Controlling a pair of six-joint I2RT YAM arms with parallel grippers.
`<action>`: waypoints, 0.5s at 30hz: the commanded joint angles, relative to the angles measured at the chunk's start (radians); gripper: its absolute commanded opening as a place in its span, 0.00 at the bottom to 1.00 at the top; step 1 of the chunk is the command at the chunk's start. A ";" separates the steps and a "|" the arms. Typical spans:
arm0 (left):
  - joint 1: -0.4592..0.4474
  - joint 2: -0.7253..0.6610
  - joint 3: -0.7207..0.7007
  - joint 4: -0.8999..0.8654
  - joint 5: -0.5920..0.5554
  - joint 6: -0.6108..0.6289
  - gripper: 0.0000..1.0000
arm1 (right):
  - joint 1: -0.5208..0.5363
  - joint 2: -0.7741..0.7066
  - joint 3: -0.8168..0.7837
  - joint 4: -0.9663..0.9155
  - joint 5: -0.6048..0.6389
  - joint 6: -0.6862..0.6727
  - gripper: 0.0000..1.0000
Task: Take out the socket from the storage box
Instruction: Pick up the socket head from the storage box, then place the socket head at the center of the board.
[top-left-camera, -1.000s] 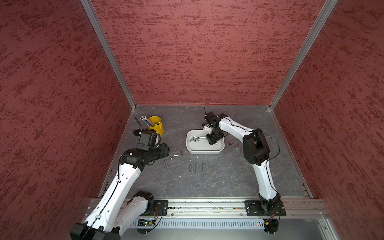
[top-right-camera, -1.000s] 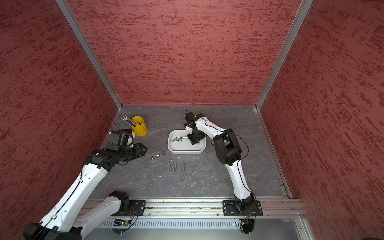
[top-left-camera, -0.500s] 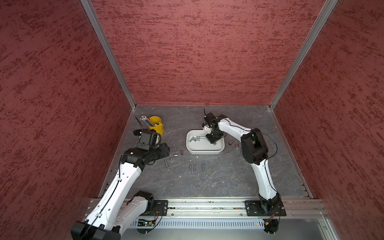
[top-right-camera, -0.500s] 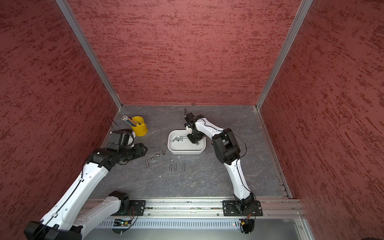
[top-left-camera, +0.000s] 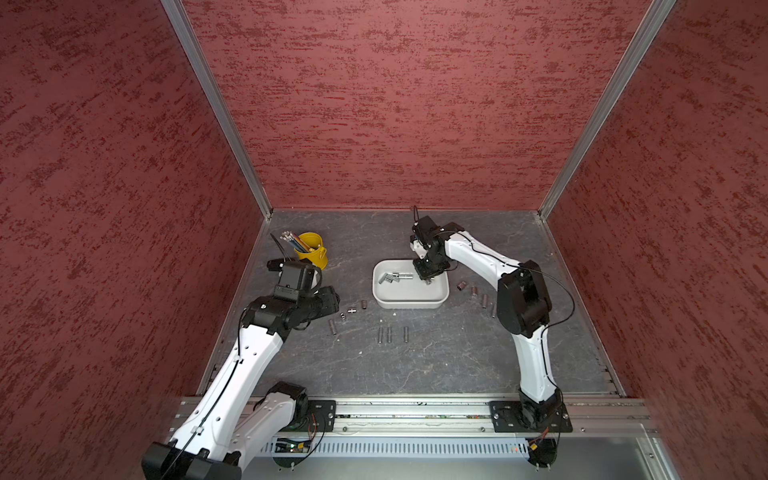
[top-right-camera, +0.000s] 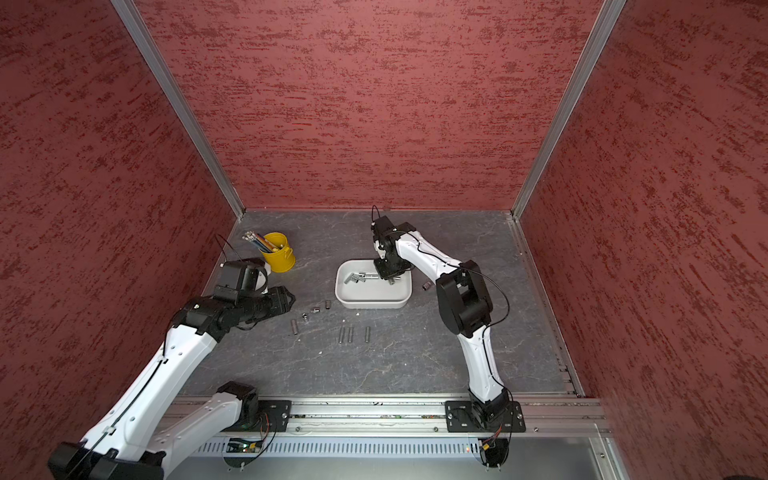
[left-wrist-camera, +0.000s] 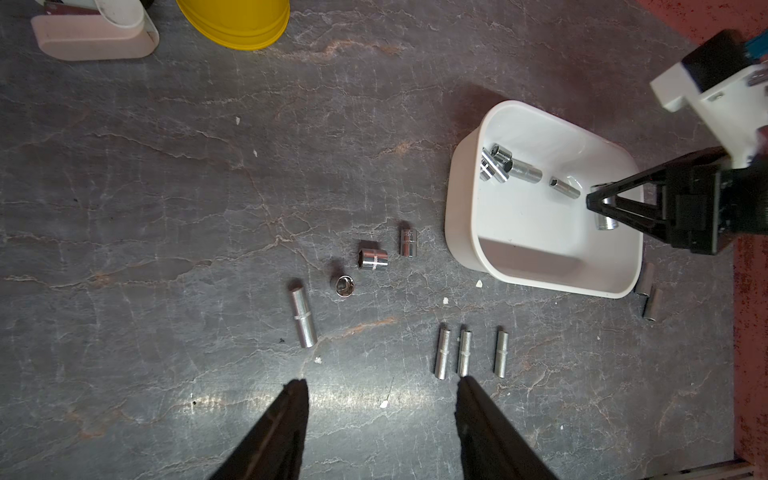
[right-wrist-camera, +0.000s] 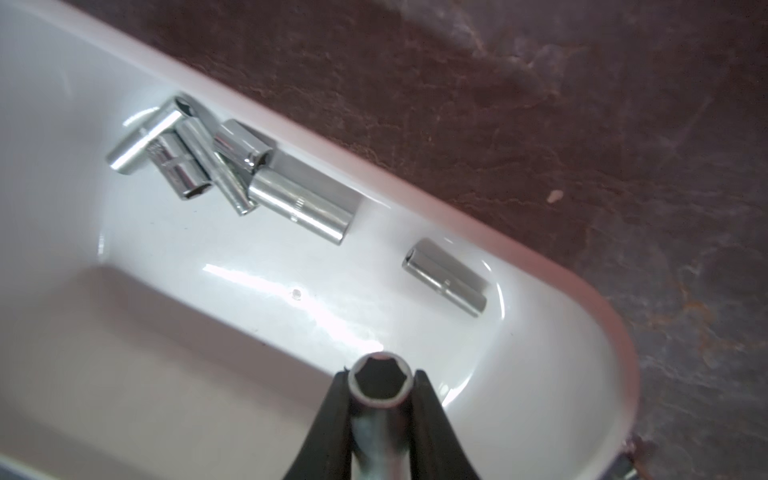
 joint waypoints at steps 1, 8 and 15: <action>0.003 0.000 -0.007 0.016 -0.008 0.016 0.59 | -0.007 -0.070 -0.003 -0.043 -0.057 0.147 0.07; -0.003 0.000 -0.007 0.016 -0.007 0.016 0.59 | -0.037 -0.235 -0.160 -0.009 -0.080 0.302 0.07; -0.011 0.001 -0.007 0.016 -0.005 0.016 0.59 | -0.171 -0.498 -0.484 0.089 -0.025 0.357 0.06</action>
